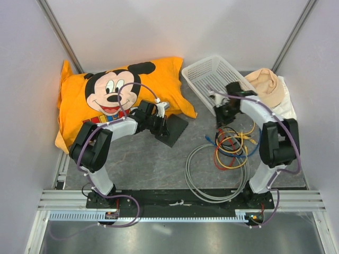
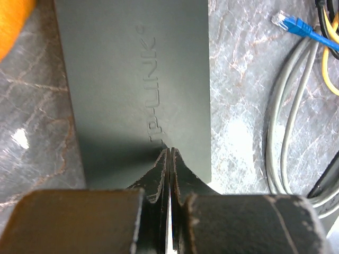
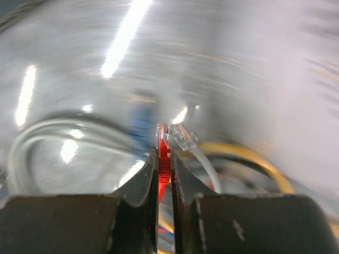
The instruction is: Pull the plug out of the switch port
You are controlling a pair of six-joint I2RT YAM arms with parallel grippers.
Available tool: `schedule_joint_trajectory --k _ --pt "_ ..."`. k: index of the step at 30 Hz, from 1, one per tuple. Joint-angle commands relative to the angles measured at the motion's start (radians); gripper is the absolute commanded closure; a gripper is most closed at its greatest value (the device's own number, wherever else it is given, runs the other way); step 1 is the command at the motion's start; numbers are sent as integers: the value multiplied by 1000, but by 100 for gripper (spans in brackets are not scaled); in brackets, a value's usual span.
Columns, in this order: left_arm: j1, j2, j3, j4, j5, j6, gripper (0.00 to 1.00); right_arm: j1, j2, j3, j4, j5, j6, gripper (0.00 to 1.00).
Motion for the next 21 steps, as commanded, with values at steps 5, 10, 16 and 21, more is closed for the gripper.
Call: schedule_joint_trajectory --k 5,10,16,21 --pt "3 41 63 -65 -50 60 98 -453 -126 -39 191 212 150 100" --pt "4 34 87 -83 -52 79 98 -491 -85 -25 202 125 193 48" --pt "4 -10 149 -121 -49 184 60 -491 -178 -44 314 118 231 2" --pt "6 -93 236 -181 -73 278 29 -491 -319 -33 507 234 199 2"
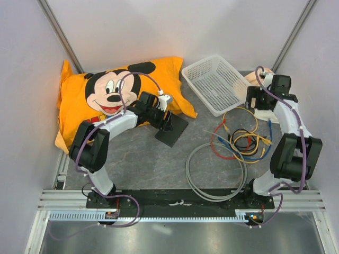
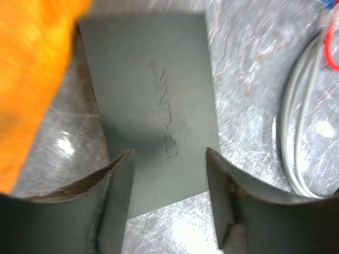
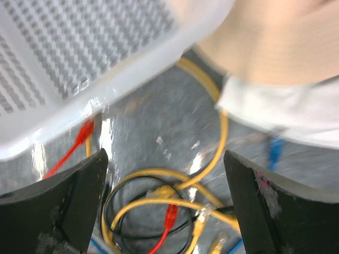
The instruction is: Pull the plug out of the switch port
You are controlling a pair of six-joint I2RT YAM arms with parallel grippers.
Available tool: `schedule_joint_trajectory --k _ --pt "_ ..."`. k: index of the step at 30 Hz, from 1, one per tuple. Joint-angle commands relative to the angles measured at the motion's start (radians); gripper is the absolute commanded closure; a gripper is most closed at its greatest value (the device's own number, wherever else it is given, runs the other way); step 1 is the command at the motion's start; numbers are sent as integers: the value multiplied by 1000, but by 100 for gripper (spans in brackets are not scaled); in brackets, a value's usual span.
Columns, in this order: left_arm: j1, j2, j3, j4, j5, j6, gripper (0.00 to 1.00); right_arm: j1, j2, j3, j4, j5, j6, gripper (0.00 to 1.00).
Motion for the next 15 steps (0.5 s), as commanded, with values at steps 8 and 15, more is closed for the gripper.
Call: schedule_joint_trajectory --k 8,15 --pt "39 -356 90 -1 -237 168 1 51 -262 54 493 534 133 2" --pt "59 -434 -188 213 -767 122 1 139 -280 -70 410 524 116 2"
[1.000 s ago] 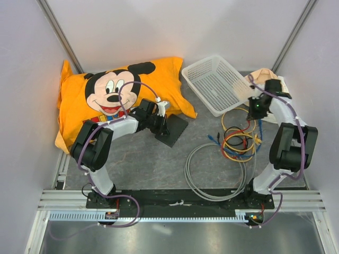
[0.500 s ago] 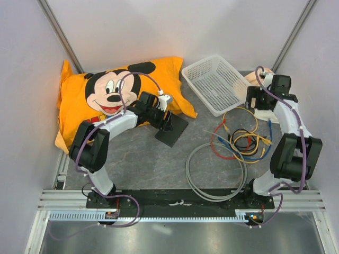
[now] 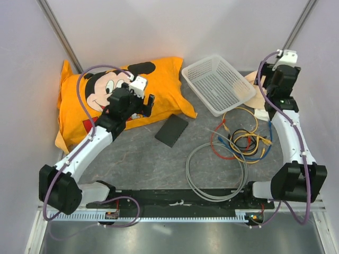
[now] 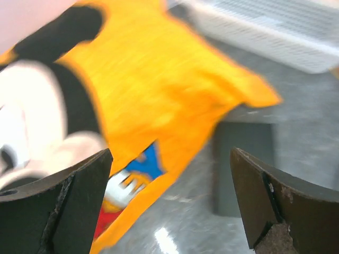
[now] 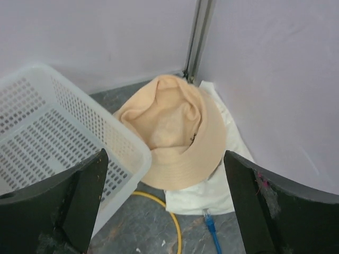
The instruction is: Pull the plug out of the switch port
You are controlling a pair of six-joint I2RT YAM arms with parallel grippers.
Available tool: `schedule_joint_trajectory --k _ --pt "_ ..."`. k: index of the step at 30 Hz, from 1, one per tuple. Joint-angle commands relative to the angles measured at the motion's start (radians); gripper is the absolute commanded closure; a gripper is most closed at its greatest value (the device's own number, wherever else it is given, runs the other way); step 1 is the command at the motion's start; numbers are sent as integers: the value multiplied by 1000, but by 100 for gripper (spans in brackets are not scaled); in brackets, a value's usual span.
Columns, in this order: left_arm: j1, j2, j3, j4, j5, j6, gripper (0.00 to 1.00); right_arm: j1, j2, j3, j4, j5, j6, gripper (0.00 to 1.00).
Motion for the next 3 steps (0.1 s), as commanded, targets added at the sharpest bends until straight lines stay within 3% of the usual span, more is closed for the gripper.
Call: schedule_joint_trajectory --k 1,3 --pt "11 75 -118 52 -434 -31 1 37 7 -72 -52 44 31 2" --pt "54 94 -136 23 -384 -50 6 38 13 -95 -53 30 54 2"
